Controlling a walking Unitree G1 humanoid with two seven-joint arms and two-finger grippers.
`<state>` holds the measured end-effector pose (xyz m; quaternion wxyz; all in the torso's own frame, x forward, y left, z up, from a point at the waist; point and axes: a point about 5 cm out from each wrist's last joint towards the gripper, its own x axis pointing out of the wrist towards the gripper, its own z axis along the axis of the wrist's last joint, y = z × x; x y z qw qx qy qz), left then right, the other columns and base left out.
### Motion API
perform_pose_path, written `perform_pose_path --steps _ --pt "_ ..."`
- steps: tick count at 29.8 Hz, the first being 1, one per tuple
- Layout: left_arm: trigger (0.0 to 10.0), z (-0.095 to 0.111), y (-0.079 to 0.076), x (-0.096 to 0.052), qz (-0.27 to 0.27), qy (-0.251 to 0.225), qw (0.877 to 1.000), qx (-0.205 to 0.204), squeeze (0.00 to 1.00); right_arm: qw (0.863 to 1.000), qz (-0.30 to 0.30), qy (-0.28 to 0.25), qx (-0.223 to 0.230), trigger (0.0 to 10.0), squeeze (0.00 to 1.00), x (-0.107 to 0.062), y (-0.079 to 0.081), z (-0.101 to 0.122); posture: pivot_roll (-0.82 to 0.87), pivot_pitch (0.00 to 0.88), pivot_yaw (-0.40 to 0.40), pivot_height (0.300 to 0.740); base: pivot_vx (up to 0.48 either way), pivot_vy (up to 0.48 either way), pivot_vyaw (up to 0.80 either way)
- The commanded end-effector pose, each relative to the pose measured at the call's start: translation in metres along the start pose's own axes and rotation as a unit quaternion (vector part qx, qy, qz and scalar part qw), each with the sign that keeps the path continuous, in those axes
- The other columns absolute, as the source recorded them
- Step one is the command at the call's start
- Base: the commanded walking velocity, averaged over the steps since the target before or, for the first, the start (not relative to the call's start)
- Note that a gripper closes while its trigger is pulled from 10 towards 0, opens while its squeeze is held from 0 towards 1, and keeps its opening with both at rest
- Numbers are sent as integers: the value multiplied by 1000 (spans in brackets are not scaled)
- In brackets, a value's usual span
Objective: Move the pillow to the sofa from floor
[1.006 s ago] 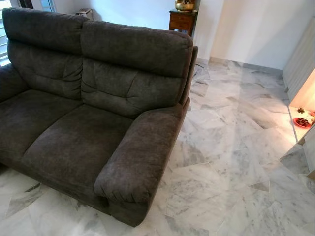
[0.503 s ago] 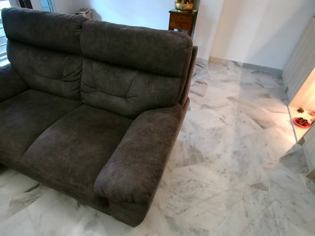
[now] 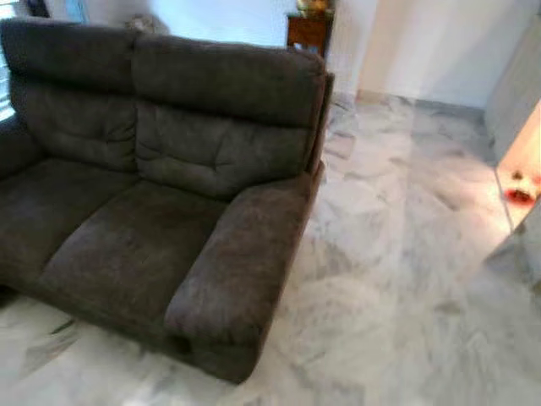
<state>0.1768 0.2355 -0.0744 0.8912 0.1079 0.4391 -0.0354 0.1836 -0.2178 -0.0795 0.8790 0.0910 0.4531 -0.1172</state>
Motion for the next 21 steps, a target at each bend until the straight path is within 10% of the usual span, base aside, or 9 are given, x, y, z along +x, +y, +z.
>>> perform_pose_path --steps 1,21 --pt "10000 -18 -3 -4 -1 30 1000 -7 0 999 -13 30 14 10000 0 -3 -6 -18 72 23 48 740 0 0 0" --pt "10000 -17 -12 -2 -8 39 999 -11 0 999 -18 30 23 10000 0 -3 -8 -15 74 42 41 740 0 0 0"
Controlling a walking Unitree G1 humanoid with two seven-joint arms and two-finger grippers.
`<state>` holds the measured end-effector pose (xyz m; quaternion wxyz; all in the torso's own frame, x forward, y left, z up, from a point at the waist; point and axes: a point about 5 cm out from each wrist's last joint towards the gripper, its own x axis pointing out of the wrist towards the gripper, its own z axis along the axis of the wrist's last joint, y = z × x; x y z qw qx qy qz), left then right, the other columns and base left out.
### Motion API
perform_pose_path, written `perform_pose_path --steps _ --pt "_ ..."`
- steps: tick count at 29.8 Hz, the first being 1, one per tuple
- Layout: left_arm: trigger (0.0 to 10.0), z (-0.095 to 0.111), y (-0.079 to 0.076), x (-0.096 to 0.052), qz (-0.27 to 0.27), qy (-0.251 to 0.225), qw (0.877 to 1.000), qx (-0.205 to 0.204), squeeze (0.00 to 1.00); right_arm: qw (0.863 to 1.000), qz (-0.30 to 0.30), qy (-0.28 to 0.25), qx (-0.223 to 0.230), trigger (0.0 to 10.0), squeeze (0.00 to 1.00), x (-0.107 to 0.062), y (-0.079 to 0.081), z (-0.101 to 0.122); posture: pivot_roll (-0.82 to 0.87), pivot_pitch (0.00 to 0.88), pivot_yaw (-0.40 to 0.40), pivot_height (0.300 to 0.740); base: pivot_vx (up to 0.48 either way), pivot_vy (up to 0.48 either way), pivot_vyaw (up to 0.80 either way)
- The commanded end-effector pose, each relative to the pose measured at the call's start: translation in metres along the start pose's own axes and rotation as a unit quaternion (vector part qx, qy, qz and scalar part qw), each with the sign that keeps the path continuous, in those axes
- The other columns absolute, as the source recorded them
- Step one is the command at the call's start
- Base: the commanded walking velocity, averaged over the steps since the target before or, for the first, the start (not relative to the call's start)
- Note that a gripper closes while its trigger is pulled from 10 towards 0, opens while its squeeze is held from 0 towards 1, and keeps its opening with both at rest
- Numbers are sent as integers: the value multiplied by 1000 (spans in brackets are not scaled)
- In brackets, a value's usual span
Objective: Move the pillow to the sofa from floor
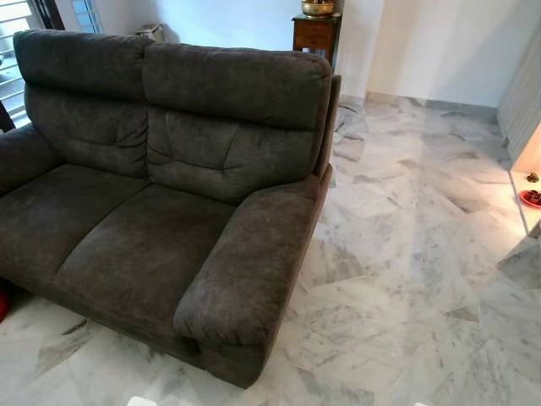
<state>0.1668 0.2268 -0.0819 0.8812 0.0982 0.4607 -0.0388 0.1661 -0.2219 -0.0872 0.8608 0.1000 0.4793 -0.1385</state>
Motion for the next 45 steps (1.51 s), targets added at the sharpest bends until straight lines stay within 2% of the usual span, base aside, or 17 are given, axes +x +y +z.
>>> perform_pose_path --steps 1,9,45 --pt "10000 -8 -1 -1 1 18 1000 -4 0 1000 2 0 5 10000 0 0 2 1 73 47 43 740 0 0 0" --pt "10000 -15 0 -3 1 31 999 -9 0 1000 6 0 8 10000 0 0 3 1 76 54 48 740 0 0 0" --pt "10000 -20 3 -4 6 45 999 -9 0 1000 9 1 3 10000 0 0 3 1 82 57 48 740 0 278 0"
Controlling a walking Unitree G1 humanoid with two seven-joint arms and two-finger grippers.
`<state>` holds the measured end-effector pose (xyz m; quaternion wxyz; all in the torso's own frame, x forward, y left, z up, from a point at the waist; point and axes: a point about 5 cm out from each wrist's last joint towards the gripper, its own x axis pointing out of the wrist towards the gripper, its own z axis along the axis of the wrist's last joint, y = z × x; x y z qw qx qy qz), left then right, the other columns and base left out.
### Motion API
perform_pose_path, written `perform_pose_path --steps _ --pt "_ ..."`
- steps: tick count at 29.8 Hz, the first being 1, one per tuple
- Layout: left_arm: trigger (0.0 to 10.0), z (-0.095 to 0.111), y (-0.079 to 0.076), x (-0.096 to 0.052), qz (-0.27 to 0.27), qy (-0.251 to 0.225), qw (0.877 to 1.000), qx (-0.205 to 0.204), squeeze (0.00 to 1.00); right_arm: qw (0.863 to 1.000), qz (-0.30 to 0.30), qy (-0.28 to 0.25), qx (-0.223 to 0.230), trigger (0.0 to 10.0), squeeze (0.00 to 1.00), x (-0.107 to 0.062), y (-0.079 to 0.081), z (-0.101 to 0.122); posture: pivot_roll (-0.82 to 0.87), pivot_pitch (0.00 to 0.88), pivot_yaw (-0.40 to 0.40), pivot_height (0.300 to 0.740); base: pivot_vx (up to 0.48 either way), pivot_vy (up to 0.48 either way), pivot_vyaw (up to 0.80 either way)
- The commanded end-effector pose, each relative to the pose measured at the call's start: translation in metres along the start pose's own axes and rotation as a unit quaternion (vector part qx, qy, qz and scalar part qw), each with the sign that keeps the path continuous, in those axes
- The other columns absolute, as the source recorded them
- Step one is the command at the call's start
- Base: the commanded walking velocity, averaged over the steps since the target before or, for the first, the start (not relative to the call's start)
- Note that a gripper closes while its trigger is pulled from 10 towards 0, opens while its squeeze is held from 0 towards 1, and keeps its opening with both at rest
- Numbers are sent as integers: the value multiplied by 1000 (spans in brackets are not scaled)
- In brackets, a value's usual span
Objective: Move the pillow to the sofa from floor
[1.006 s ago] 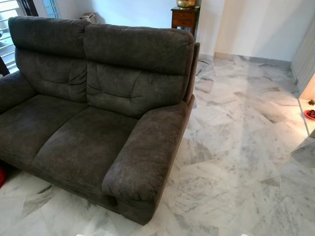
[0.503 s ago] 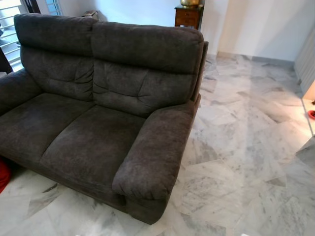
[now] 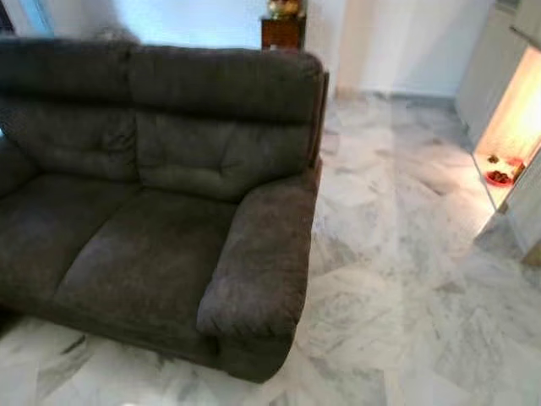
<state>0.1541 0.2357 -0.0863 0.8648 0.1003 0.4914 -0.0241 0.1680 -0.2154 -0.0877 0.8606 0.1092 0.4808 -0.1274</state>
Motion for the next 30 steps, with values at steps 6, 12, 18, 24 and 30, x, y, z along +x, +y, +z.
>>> perform_pose_path --steps 6,12,18,24,30 --pt "10000 -7 -3 -1 -4 11 1000 -5 0 1000 -4 -4 0 10000 0 0 -3 2 82 58 47 740 0 278 0" --pt "10000 -7 -3 -1 -3 11 1000 -5 0 1000 -3 -4 -1 10000 0 0 -3 2 80 64 46 740 0 278 0" --pt "10000 -6 -2 -1 -2 10 1000 -9 0 1000 -2 -3 -16 10000 0 0 -3 3 77 66 49 740 0 276 0" --pt "10000 -6 -1 -1 0 11 1000 -13 0 1000 -5 -1 -20 10000 0 0 -4 3 72 71 47 740 0 184 0" --pt "10000 -7 -1 -1 1 12 1000 -17 0 1000 -3 1 -28 10000 0 0 -4 3 69 74 44 740 0 0 0"
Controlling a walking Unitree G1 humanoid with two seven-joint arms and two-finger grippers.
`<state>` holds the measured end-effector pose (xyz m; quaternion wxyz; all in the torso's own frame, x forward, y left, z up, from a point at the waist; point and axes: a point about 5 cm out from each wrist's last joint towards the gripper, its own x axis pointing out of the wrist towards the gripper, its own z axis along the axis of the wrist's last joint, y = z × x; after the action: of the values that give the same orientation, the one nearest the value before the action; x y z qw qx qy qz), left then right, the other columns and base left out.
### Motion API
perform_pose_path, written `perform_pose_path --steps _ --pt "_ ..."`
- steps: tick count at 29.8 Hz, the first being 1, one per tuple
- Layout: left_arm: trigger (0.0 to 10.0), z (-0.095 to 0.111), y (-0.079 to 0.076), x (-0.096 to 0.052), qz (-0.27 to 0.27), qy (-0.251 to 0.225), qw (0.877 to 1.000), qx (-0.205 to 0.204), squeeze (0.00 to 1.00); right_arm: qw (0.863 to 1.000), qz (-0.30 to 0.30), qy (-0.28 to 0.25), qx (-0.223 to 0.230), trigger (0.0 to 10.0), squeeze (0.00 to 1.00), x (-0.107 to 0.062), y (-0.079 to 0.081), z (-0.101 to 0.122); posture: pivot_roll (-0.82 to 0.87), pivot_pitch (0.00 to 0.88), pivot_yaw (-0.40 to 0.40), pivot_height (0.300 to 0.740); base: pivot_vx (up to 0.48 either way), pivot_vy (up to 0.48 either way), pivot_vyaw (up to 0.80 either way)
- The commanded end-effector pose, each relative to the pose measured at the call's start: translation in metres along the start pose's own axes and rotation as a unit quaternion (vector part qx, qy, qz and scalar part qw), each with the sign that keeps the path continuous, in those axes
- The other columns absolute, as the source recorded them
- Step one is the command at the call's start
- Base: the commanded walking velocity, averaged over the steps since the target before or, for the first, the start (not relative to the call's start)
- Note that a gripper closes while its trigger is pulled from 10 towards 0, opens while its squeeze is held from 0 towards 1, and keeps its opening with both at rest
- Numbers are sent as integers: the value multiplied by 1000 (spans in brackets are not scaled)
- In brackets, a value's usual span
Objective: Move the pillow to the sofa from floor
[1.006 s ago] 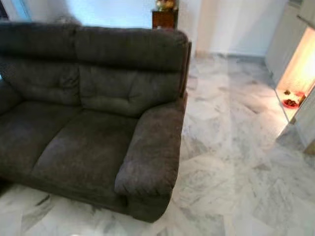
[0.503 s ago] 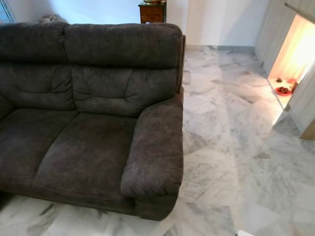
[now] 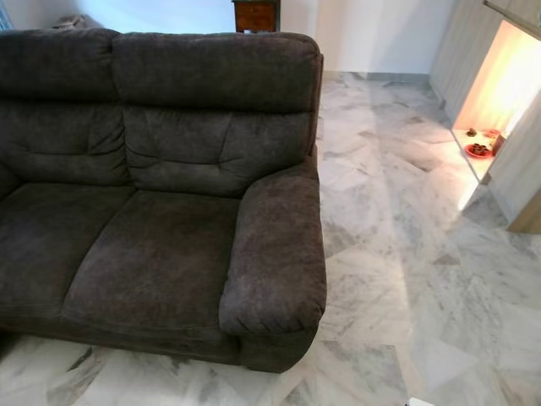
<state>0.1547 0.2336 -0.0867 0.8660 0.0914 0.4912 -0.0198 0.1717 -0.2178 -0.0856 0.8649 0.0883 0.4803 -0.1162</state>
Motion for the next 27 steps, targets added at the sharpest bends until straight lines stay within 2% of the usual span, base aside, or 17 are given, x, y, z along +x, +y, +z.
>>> perform_pose_path --steps 1,5,8,10,11,13,17,22,25,26,27 --pt "10000 -8 1 -2 1 12 1000 -8 0 1000 -3 5 -4 10000 0 0 -3 -2 69 74 44 740 0 0 0" --pt "10000 -9 1 -2 2 13 1000 -10 0 1000 -5 5 -3 10000 0 -1 -3 -2 70 75 40 740 0 0 0" --pt "10000 -10 2 -2 3 14 1000 -11 0 1000 -9 4 -6 10000 0 -1 -4 -2 70 75 38 740 0 405 0" --pt "10000 -10 2 -2 4 14 1000 -12 0 997 -24 -7 -76 10000 0 -1 -7 3 71 75 36 740 0 206 0" --pt "10000 -10 2 -2 4 14 1000 -12 0 997 -24 -7 -76 10000 0 -1 -7 3 71 75 36 740 0 0 0" --pt "10000 -11 2 -2 4 15 1000 -13 0 994 -27 -7 -108 10000 0 -1 -8 5 66 78 36 740 0 0 0" --pt "10000 -12 2 -3 4 17 1000 -14 0 994 -43 1 -97 10000 0 -1 -9 3 56 80 39 740 0 72 0" --pt "10000 -9 -2 -1 -2 13 1000 -12 0 997 -55 2 -51 10000 0 -1 -9 0 51 79 42 740 0 82 0" --pt "10000 -8 -2 -1 -4 11 1000 -11 0 997 -51 2 -50 10000 0 -1 -9 0 51 79 42 740 0 0 0" --pt "10000 -8 -2 -1 -4 11 1000 -11 0 998 -51 6 -47 10000 0 -3 -13 -11 56 76 45 740 0 0 0" --pt "10000 -7 -2 -1 -3 10 1000 -11 0 998 -52 14 -41 10000 0 -11 -26 -43 56 76 45 740 0 0 0"
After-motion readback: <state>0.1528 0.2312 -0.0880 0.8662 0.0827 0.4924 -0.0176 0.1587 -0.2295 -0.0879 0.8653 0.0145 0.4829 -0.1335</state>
